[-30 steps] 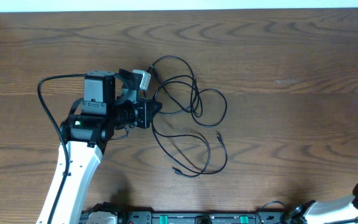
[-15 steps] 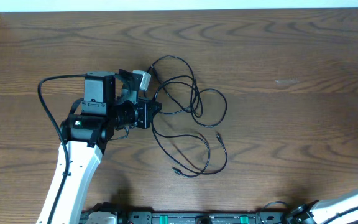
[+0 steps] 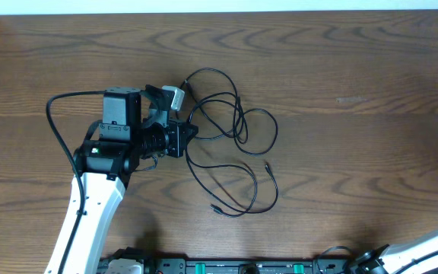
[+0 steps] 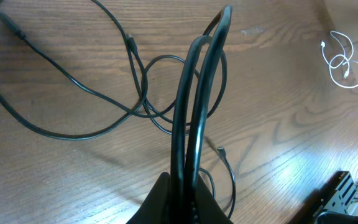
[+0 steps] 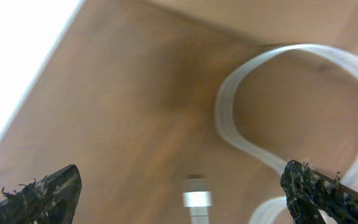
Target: Untangle cables
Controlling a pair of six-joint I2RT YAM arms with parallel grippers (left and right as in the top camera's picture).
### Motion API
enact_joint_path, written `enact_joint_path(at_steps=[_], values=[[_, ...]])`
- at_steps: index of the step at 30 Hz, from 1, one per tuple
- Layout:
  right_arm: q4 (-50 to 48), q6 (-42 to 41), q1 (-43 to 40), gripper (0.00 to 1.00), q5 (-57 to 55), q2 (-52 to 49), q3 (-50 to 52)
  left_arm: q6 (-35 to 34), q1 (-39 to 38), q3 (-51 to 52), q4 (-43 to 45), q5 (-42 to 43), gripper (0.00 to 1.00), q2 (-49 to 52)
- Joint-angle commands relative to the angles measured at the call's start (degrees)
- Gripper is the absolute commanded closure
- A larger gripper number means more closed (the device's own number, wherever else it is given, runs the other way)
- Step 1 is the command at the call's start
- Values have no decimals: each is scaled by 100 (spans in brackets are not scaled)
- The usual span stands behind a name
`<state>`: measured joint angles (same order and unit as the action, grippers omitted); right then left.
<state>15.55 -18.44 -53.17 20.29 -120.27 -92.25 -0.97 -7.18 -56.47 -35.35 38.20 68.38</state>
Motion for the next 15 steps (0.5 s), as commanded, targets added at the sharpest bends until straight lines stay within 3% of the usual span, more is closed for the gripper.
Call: enact_joint_path(at_steps=[1, 7, 11, 15], values=[[-262, -800, 280, 1, 1928, 79, -66, 120, 9, 87, 11, -33, 92, 22], [-162, -426, 1027, 1, 2900, 81, -87, 118, 9, 87, 57, -221, 92, 22], [343, 343, 1720, 1, 2931, 81, -87, 118, 9, 87, 68, -815, 93, 22], [1121, 1143, 2568, 1, 2618, 81, -87, 118, 9, 85, 133, -721, 93, 22]])
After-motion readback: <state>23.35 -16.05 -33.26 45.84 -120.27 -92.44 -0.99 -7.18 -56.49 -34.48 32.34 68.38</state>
